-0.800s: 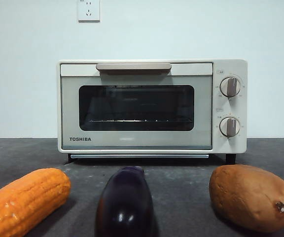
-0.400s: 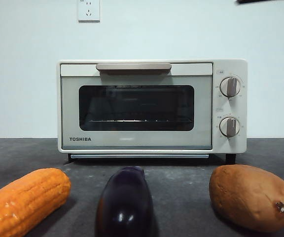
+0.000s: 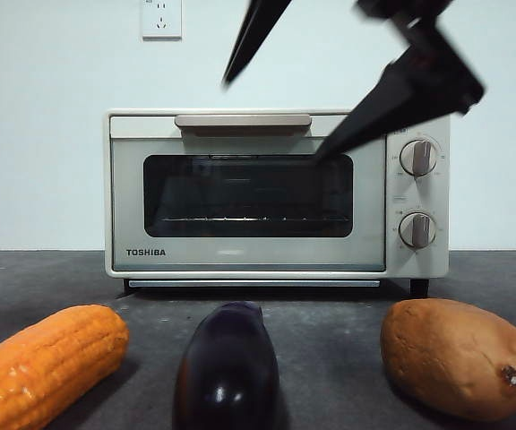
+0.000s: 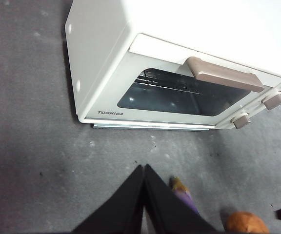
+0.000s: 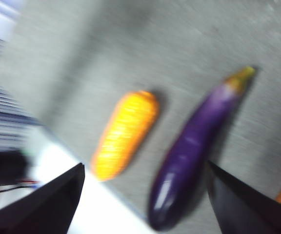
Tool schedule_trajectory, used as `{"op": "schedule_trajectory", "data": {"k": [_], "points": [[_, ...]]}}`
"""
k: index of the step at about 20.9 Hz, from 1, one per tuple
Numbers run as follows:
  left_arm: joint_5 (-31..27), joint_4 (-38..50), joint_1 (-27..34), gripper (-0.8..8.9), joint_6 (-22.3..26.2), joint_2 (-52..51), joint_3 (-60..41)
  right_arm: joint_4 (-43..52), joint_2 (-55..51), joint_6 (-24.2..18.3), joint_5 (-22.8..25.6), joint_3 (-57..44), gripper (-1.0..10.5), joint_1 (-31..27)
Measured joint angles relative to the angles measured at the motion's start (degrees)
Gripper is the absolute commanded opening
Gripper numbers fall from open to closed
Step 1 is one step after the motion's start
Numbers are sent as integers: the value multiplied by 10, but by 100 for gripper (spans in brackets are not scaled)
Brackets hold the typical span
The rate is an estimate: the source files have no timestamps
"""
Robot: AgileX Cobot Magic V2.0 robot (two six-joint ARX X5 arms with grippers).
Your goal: Take the eggplant from the table,put the eggplant in the oven
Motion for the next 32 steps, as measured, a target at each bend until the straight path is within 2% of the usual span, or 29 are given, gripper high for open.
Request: {"op": "schedule_trajectory", "data": {"k": [4,11,14,18,20,22,25,27,32], "points": [[0,0,0,4,1,0,0,-70,139,1,75,76,394,40],[0,0,0,4,1,0,0,-67,299,1,100,131,381,61],[0,-4,0,4,1,0,0,-61,323,1,106,131,319,61],[0,-6,0,4,5,0,0,-68,323,10,111,132,176,62],[0,-6,0,4,6,0,0,-110,318,9,111,145,172,62],[2,-7,-2,4,7,1,1,-185,292,-24,111,185,173,63],[9,-13,-23,4,12,38,30,-355,240,-135,112,275,173,66],[9,-13,-51,4,23,76,64,-440,209,-203,114,302,173,71],[10,-12,-114,4,52,194,158,-463,114,-310,115,305,173,78]]}}
